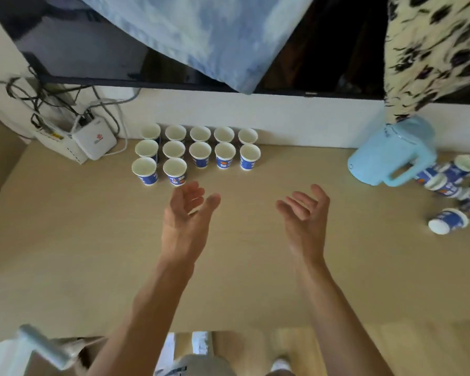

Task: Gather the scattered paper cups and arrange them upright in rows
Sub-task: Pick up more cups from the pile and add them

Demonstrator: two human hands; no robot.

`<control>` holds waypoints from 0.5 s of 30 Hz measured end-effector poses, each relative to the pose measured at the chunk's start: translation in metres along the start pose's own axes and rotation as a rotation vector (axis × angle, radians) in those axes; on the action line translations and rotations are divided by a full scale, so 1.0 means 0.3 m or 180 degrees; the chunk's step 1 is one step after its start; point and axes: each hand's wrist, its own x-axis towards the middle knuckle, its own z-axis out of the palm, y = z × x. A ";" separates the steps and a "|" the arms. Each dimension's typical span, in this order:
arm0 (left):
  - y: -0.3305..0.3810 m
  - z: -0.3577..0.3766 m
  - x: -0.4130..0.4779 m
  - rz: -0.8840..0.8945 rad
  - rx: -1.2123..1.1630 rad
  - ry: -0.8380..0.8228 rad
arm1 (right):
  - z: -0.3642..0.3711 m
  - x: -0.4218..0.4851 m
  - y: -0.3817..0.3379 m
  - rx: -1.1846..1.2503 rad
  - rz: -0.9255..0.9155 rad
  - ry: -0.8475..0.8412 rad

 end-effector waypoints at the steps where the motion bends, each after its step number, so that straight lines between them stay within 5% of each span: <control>1: 0.008 0.043 -0.056 0.0012 -0.0002 -0.0040 | -0.067 -0.007 -0.024 0.0082 0.0016 0.0040; 15: 0.082 0.738 -0.644 0.0455 -0.0101 -0.0740 | -0.920 0.016 -0.146 0.0479 -0.0129 0.0281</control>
